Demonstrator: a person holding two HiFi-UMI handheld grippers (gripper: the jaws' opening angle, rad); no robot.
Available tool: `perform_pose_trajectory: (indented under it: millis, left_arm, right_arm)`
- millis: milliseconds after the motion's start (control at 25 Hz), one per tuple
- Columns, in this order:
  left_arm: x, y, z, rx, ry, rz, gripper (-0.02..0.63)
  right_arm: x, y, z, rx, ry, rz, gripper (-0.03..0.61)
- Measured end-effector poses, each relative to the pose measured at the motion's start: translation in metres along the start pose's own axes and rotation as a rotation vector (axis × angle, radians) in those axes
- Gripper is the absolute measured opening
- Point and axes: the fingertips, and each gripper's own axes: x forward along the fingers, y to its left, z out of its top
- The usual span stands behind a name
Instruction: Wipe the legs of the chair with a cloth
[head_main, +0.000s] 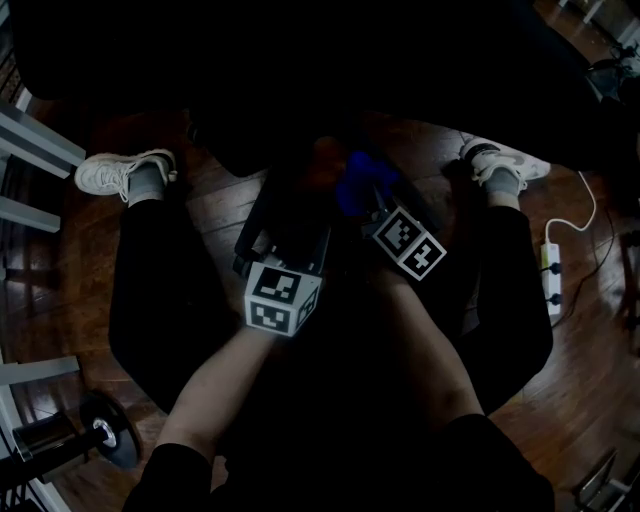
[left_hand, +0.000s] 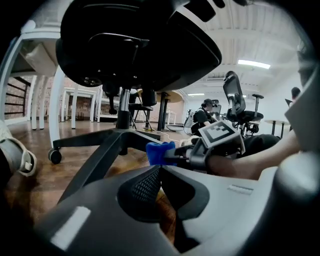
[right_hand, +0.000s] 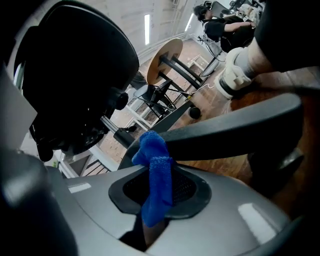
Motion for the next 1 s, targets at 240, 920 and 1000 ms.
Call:
perform_pose_trajectory:
  millis: [240,920,1000]
  left_arm:
    - [0.003,-0.001,-0.001,-0.035,0.001,0.001,0.005]
    - [0.003,-0.016,0.001,0.011,0.005,-0.048,0.005]
    - [0.004,-0.018,0.000,0.023,0.008,-0.052,0.005]
  right_arm:
    - [-0.041,-0.026,0.005,0.005,-0.030,-0.059,0.089]
    - [-0.111,-0.082,0.017,-0.122,-0.037,-0.171,0.092]
    - [-0.113,-0.083,0.016,-0.160,-0.028,-0.169,0.092]
